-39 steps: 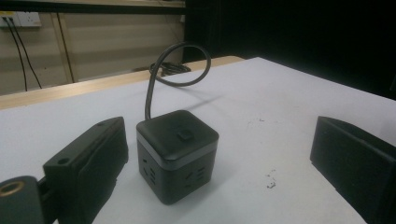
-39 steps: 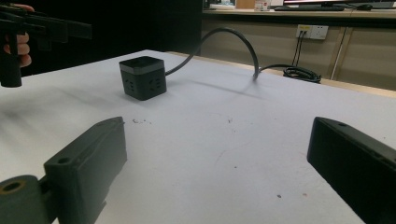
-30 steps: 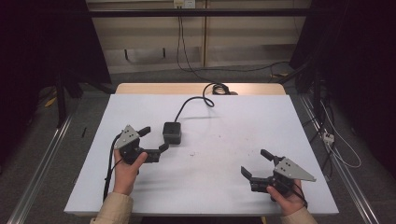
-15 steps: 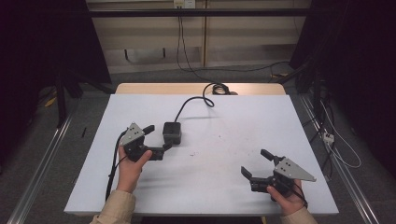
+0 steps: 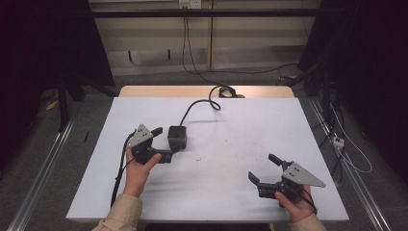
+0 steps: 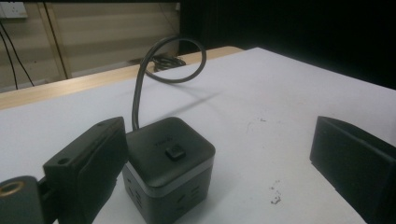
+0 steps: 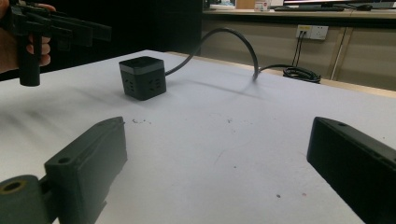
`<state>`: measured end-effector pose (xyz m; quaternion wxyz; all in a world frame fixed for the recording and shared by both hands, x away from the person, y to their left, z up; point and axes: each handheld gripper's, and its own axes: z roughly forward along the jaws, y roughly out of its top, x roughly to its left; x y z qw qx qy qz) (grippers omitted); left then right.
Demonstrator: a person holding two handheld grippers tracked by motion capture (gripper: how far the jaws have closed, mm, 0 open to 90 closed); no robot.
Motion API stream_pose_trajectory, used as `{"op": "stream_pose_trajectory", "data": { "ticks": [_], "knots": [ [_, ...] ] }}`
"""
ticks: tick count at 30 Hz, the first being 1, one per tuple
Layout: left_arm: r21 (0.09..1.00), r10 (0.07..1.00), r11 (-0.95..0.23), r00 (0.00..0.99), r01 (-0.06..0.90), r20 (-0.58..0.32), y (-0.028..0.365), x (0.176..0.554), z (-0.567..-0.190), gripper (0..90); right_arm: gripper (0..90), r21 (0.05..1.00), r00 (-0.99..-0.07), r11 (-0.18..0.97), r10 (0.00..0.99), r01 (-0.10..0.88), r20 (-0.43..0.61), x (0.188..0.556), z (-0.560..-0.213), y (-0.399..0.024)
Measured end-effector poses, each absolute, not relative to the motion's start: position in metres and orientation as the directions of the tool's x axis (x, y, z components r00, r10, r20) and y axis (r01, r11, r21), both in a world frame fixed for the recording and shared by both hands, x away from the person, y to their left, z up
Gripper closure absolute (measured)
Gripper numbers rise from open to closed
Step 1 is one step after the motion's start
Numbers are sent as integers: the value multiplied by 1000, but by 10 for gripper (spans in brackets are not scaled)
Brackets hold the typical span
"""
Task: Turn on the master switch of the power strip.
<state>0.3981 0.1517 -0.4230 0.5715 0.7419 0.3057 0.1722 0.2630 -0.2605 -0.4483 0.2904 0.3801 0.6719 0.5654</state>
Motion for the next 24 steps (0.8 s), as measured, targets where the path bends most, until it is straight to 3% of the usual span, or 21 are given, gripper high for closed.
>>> {"op": "stream_pose_trajectory", "data": {
  "ticks": [24],
  "knots": [
    [944, 657, -189, 749, 272, -85, 142, 408, -420, 101, 43, 981, -545, 73, 838, 182, 39, 263, -448, -261]
  ]
}}
